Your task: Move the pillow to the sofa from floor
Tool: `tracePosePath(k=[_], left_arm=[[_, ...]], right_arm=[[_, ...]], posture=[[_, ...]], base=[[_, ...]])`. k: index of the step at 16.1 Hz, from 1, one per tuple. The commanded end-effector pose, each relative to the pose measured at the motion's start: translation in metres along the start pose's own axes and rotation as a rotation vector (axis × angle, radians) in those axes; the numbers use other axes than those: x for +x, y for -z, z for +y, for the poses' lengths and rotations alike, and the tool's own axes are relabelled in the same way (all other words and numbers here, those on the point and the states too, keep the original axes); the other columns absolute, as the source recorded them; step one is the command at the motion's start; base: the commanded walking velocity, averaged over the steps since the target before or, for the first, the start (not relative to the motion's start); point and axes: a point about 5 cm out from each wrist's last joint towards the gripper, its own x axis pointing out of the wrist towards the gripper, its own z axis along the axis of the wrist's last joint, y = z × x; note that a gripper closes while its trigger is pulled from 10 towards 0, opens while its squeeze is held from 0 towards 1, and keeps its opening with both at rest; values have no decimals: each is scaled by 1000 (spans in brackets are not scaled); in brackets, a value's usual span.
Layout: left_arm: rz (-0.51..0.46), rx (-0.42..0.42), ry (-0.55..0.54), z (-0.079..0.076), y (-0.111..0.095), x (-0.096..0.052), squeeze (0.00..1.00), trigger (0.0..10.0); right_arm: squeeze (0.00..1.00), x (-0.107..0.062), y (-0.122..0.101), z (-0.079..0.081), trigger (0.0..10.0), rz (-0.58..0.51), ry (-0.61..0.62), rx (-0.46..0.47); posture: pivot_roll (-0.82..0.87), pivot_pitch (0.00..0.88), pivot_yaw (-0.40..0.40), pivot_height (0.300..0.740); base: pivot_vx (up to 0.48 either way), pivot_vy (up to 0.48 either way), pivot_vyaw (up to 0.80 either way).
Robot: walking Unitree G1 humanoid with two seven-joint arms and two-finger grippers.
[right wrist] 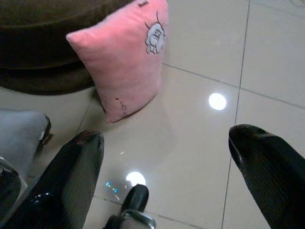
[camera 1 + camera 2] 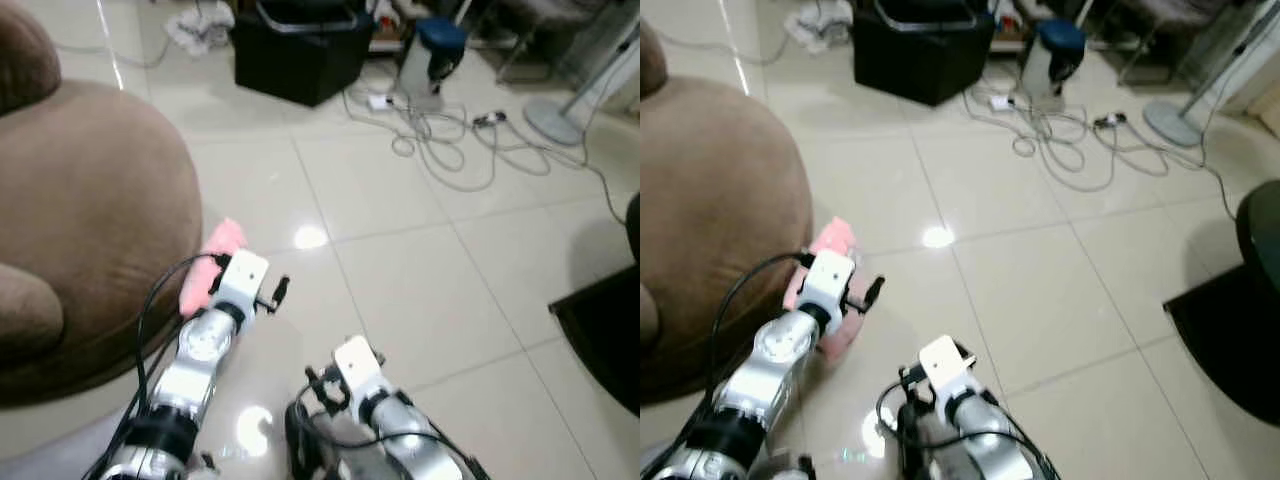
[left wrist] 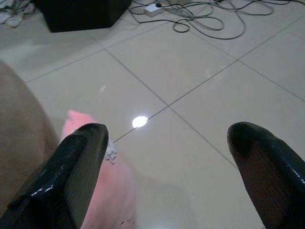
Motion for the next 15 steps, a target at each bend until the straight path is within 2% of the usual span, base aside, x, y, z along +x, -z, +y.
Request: tracePosePath(k=[1,3,12,15], left_arm=[[4,-11,1,-4,3,0,0,10000],[33,17,-21,-1,6,1,0,10000],[47,52,-18,-7,7,3,0,10000],[18,52,-18,-8,0,5,0,10000]], right_arm=[[0,2,0,9,10000,5,-9,20],[0,2,0,9,10000,3,-12,11],[0,1,-1,11,10000,-17,-23,-1],[0,2,-2,11,10000,-25,-21,-11]], posture=[[-29,197,-204,714],[-30,199,-204,714],[-48,224,-196,714],[-54,227,-196,714]], base=[[0,0,0],[480,0,0],[462,0,0],[0,0,0]])
